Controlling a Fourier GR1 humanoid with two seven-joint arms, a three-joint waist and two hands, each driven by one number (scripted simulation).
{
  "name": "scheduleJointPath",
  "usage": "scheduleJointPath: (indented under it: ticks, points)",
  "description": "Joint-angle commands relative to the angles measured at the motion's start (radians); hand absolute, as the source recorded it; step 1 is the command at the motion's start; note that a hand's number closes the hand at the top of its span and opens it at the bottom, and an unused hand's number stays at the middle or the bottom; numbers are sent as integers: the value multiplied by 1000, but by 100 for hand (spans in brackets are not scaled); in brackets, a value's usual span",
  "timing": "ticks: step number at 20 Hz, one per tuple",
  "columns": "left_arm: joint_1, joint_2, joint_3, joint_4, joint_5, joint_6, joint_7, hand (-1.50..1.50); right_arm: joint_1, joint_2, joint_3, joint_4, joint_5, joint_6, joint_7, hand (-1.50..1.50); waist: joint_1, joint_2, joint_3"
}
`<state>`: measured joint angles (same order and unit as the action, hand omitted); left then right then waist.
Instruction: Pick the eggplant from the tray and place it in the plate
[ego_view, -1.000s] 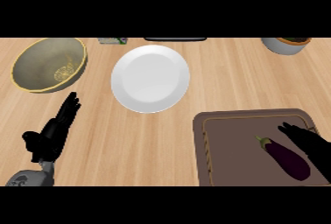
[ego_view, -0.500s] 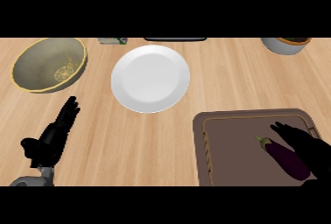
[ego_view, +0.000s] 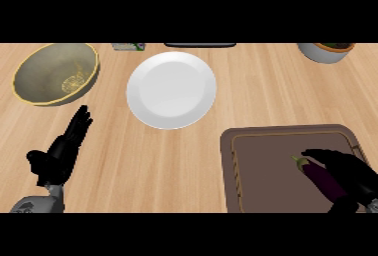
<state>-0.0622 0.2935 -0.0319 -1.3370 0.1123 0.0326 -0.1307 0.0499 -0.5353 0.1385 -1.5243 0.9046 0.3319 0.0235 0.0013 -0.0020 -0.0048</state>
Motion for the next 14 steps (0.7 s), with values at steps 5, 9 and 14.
scheduleJointPath:
  ticks: [5,9,14]
  points:
    - [-1,8,40,-13,5,-39,24,0,-51,19,14,128,42,-13,-130,150,1,2,5]
    - [1,-28,19,47,-46,-22,-42,0,-36,24,9,133,69,-82,-190,150,-2,2,5]
    - [53,-11,26,-42,-14,-44,0,0,25,143,-15,-60,107,-192,8,150,-8,-5,4]
